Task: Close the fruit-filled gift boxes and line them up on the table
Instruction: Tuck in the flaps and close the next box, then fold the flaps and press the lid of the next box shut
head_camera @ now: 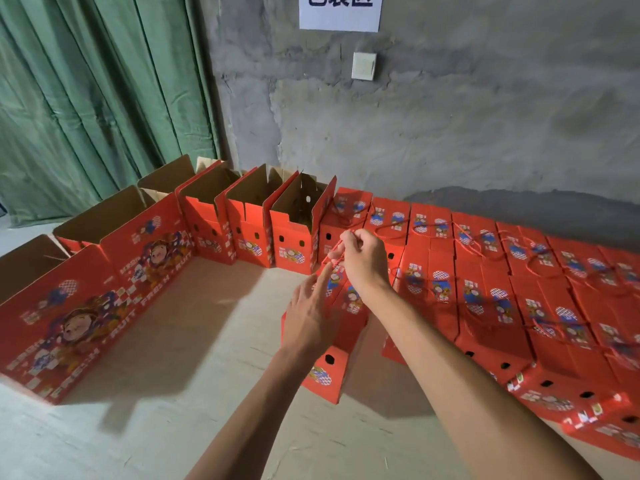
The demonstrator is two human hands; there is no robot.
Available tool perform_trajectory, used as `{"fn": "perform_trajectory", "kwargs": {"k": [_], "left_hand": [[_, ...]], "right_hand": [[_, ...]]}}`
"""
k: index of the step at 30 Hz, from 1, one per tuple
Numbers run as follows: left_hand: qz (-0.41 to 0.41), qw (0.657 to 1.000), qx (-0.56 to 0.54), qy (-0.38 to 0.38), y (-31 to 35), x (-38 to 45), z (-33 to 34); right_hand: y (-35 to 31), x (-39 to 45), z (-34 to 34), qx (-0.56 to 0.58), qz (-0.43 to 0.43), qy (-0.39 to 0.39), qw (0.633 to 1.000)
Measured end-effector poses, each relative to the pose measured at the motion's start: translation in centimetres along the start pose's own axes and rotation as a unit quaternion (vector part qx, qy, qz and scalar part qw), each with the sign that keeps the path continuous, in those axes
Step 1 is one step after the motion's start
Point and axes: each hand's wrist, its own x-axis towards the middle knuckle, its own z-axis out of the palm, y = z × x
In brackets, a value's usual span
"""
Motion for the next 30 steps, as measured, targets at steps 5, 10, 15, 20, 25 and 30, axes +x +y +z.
{"fn": "perform_trajectory", "kwargs": {"k": [5,10,15,20,25,30], "left_hand": [[-0.003,1.000,0.018,-0.016,-0.5,4.5,3.5],[0.003,0.999,-0.038,-0.037,-0.7,8.4,8.2],[0.026,0.992,-0.108,-0.058,-1.5,10.9,13.2],[0.047,0.995,-0.069,-0.059,-2.2,13.3,16.8],[0.039,0.993,-0.058,-0.096,-2.1,13.5,16.8],[-0.012,0.987,-0.138,-0.083,-0.4,12.3,13.1]], "right_hand": [[2.1,5.1,-0.6,-0.043,-0.001,0.018,0.999],[5.4,10.0,-1.2,-0.055,0.007,0.035,0.998],[10.1,12.8,-2.1,-0.080,0.013,0.050,0.995],[12.8,14.7,-2.2,-0.088,-0.003,0.034,0.996],[12.7,14.1,-1.7,-0.147,-0.026,0.050,0.988],[10.5,11.4,-3.8,-0.291,-0.032,-0.026,0.956]]}}
